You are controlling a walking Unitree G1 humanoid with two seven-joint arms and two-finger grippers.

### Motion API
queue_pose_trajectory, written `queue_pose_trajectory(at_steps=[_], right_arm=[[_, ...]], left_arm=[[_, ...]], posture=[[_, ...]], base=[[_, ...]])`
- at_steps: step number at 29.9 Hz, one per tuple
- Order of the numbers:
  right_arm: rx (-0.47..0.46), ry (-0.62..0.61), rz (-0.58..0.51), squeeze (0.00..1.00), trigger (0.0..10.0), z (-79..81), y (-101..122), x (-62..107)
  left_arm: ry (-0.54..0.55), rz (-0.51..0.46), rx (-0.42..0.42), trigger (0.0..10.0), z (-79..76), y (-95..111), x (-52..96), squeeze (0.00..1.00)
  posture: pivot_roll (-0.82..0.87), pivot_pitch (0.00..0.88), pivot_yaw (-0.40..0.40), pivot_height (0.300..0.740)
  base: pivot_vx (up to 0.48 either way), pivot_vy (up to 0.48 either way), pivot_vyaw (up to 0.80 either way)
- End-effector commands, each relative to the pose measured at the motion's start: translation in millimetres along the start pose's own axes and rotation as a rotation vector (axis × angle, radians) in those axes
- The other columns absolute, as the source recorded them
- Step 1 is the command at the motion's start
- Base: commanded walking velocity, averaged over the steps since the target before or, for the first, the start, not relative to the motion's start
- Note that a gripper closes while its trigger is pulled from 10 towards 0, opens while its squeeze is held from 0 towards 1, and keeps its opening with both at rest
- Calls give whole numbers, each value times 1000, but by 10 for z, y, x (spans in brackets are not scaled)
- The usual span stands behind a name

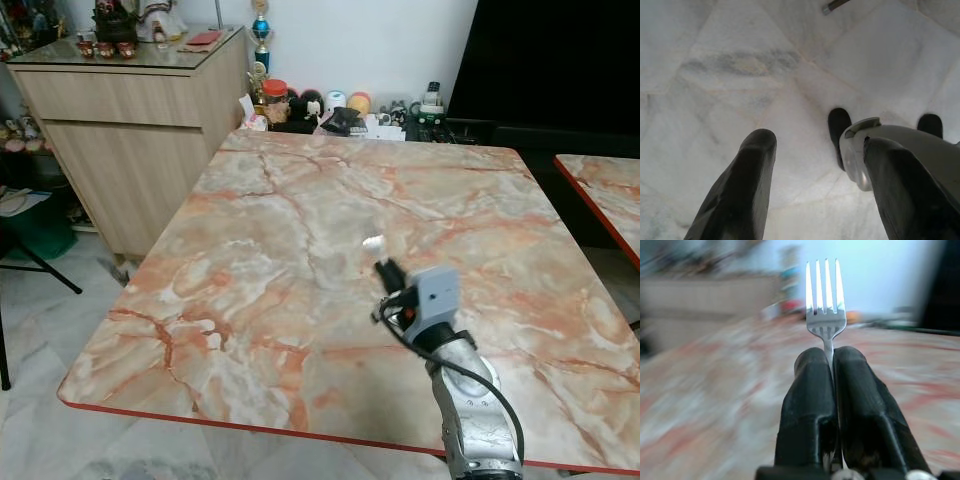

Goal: Setting the table

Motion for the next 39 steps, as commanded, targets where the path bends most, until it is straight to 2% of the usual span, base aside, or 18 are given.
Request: queue_pose_trajectory(at_steps=[1, 6, 10, 16, 30, 35, 39], right_arm=[[-21, -108, -3, 0, 10000, -113, -44, 153], [-24, -128, 25, 0, 10000, -75, -139, 280], [-22, -139, -41, 0, 10000, -68, 59, 147], [11, -122, -63, 0, 10000, -31, 163, 64], [7, -125, -67, 0, 10000, 6, 185, 23], [9, -114, -77, 0, 10000, 29, 214, 5], [11, -106, -112, 0, 10000, 54, 285, -11]], left_arm=[[2, 34, -17, 10000, 28, -109, 24, 0], [17, 29, -15, 10000, 103, -100, 30, 0], [56, 9, -5, 10000, 224, -33, 28, 0], [70, -15, -4, 10000, 267, 47, 19, 0], [54, -21, 11, 10000, 164, 75, 1, 0], [61, -18, 22, 10000, 174, 61, 5, 0], [66, -10, 26, 10000, 185, 26, 13, 0]], posture=[[-18, 0, 2, 740], [-26, 0, 7, 740], [-23, 0, 2, 740], [-8, 20, -2, 740], [-20, 58, -4, 740], [-19, 70, -7, 740], [-16, 81, -8, 740]], base=[[0, 0, 0], [0, 0, 0], [0, 0, 0], [0, -143, 0], [0, -365, 0], [0, -354, -800], [0, -334, 0]])
Point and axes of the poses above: a point about 5 cm out from each wrist's last joint towards the gripper, its own x axis pointing back from the gripper into the wrist, its own y axis along the axis of the wrist's last joint, z = x × y, the point moved 5 cm from there along -x, pointing out of the wrist towards the gripper, and after that the axes turned 11 degrees about -x, right-handed, at the moved point
